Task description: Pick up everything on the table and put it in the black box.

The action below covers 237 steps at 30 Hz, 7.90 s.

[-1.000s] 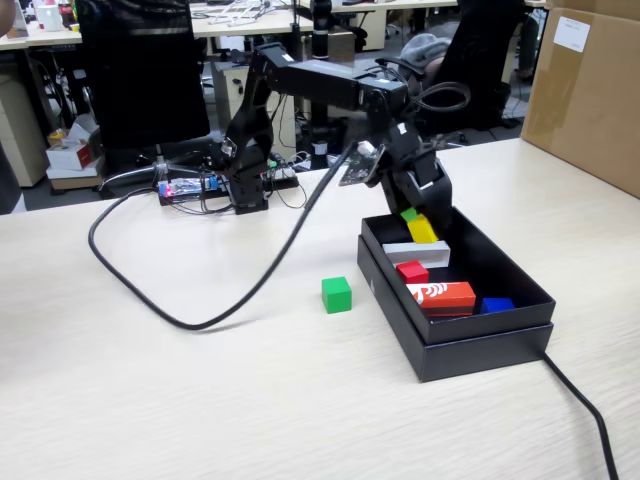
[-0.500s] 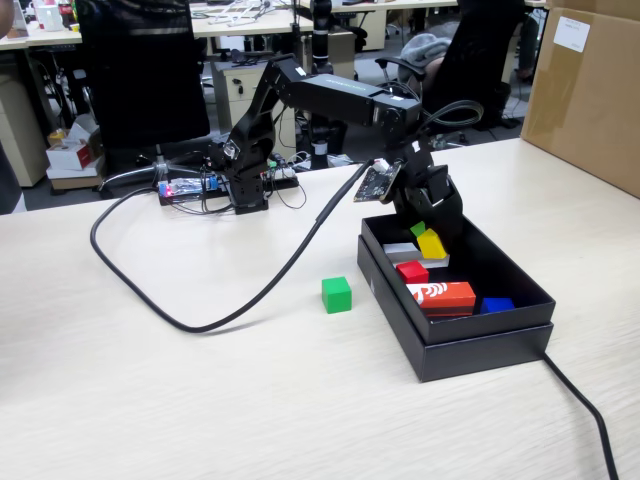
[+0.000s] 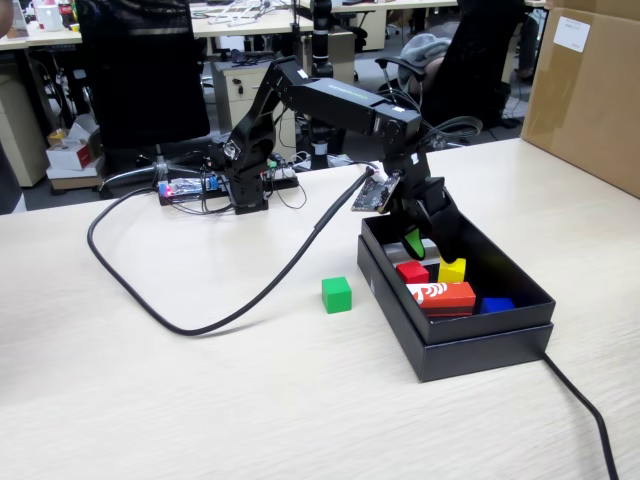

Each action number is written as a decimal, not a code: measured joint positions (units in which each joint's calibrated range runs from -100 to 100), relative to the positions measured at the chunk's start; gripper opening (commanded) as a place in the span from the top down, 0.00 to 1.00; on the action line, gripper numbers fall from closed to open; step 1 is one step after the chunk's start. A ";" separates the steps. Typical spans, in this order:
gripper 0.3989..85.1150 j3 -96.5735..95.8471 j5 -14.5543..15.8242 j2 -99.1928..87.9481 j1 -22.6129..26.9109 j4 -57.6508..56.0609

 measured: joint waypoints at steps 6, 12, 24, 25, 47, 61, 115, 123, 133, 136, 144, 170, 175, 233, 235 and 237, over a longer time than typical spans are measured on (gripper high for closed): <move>0.59 -0.37 0.00 -14.24 -0.98 -1.47; 0.51 -6.94 0.00 -29.00 -4.84 -2.71; 0.44 -28.30 -1.76 -33.92 -11.28 -2.63; 0.44 -29.12 -1.81 -33.92 -11.33 -2.40; 0.45 -32.95 -1.17 -21.10 -11.92 8.98; 0.49 -32.86 -0.93 -18.38 -12.84 10.92; 0.94 -3.38 1.66 -8.80 0.15 -0.23; 0.82 -3.38 1.95 -4.40 0.39 -0.23; 0.61 -3.38 2.05 -4.14 0.24 -0.23; 0.56 -3.38 2.05 -4.40 0.00 -0.23; 0.56 -3.38 2.00 -16.70 -2.59 -0.23; 0.46 -60.52 -4.40 -58.90 -16.85 20.13; 0.46 -77.68 -4.44 -71.84 -16.61 30.43; 0.43 -119.67 -3.86 -90.49 -17.88 69.22; 0.43 -119.67 -3.86 -90.36 -17.88 69.22; 0.43 -119.67 -3.86 -90.49 -17.88 69.22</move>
